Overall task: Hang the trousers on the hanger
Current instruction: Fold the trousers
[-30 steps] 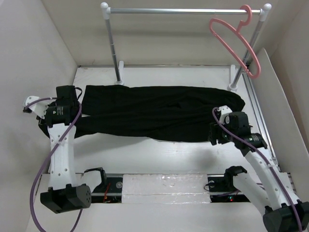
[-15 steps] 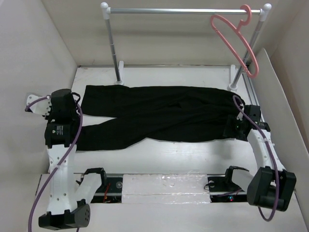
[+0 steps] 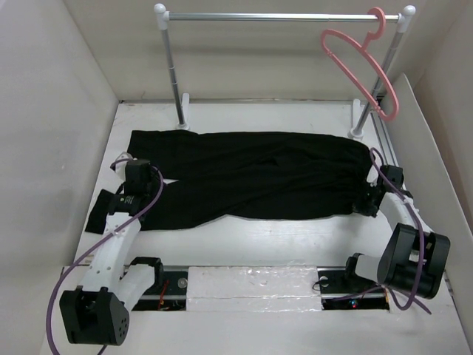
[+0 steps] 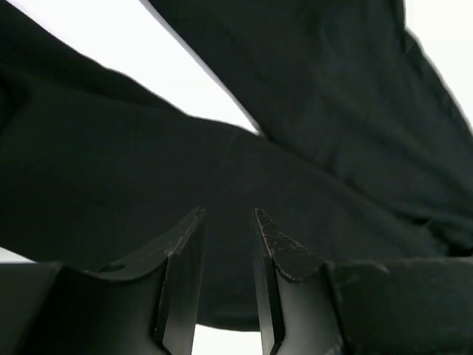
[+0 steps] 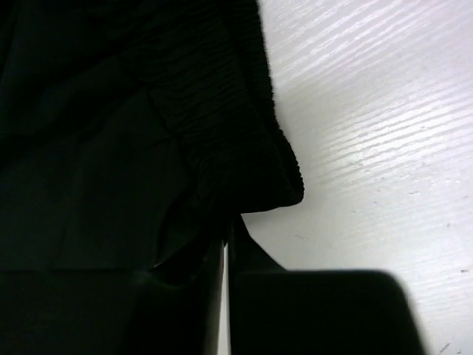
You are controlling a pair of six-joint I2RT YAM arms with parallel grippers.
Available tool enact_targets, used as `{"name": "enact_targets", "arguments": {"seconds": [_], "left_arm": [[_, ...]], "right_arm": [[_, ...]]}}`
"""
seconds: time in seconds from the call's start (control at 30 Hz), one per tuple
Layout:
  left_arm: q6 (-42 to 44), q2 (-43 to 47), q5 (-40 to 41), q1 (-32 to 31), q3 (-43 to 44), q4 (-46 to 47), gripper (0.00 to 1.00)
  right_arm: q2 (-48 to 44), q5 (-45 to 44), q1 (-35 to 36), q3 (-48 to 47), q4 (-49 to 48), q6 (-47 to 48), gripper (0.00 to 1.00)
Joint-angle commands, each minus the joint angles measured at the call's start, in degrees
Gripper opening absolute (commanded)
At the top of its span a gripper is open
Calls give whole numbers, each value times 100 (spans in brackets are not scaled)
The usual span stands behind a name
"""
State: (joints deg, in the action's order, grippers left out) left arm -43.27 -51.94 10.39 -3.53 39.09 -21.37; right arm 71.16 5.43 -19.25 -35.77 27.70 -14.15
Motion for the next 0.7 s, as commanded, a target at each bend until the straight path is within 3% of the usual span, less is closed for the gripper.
{"name": "enact_targets", "arguments": {"seconds": [0.0, 0.2, 0.3, 0.57, 0.67], "left_arm": [[546, 149, -275, -7, 151, 493, 27], [863, -368, -380, -7, 432, 449, 28], [986, -588, -196, -7, 643, 379, 29], [856, -826, 225, -7, 828, 107, 36], [505, -826, 797, -7, 916, -25, 47]], "right_arm": [[-58, -235, -281, -123, -302, -53, 0], [-1155, -1199, -922, -71, 480, 588, 0], [-1280, -1885, -1054, -306, 884, 1018, 0], [-1349, -1546, -1134, -510, 1413, 1011, 1], [-1438, -1361, -1134, -694, 1746, 1002, 0]]}}
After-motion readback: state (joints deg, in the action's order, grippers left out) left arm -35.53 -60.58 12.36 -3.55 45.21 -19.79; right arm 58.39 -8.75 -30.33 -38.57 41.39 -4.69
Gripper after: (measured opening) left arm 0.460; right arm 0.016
